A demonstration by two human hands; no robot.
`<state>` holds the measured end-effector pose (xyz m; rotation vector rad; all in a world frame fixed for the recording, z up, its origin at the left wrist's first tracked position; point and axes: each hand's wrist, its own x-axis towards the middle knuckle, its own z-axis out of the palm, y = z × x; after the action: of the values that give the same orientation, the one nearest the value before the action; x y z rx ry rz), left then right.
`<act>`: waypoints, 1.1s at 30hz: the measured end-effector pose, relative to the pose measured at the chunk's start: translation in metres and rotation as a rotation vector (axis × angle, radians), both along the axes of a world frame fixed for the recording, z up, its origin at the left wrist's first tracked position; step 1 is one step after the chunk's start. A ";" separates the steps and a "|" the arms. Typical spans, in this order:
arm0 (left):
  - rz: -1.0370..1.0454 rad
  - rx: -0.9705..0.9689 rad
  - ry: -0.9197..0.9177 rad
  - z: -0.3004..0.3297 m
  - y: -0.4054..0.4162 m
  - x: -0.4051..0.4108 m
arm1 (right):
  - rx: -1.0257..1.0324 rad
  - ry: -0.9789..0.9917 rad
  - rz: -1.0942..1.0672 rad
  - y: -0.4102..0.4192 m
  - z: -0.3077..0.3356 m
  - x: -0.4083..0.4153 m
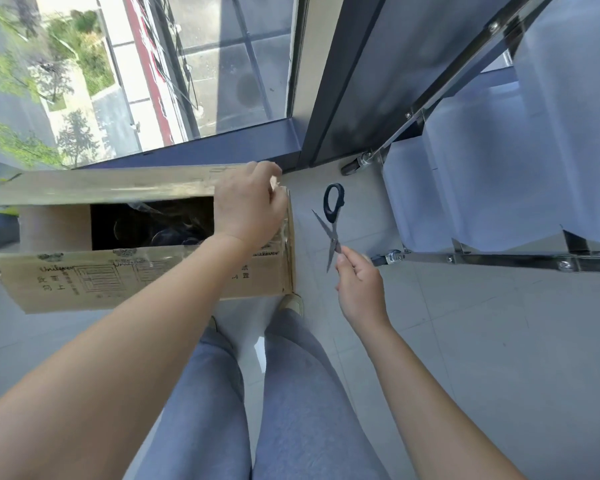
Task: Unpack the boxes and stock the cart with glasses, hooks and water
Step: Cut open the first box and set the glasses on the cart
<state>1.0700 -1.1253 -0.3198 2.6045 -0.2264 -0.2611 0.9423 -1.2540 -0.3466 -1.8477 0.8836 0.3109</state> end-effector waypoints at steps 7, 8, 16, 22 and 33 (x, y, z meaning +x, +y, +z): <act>0.399 -0.539 0.701 0.027 -0.044 -0.014 | -0.142 -0.156 0.105 -0.020 0.022 -0.005; 0.400 -0.556 0.728 0.031 -0.049 -0.013 | -0.163 -0.170 0.071 -0.024 0.025 -0.006; 0.239 -0.666 0.805 0.040 -0.100 -0.053 | 0.273 -0.173 -0.745 -0.049 0.051 0.027; 0.246 -0.685 0.716 0.042 -0.143 -0.059 | 0.363 -0.273 -0.869 -0.079 0.068 0.030; 0.113 -0.702 0.864 0.039 -0.175 -0.084 | 0.236 -0.089 -0.543 -0.132 0.070 0.005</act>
<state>0.9857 -1.3002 -0.2806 1.6240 0.1243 -1.0143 0.9471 -1.3860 -0.2763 -1.3332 1.1887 -0.0089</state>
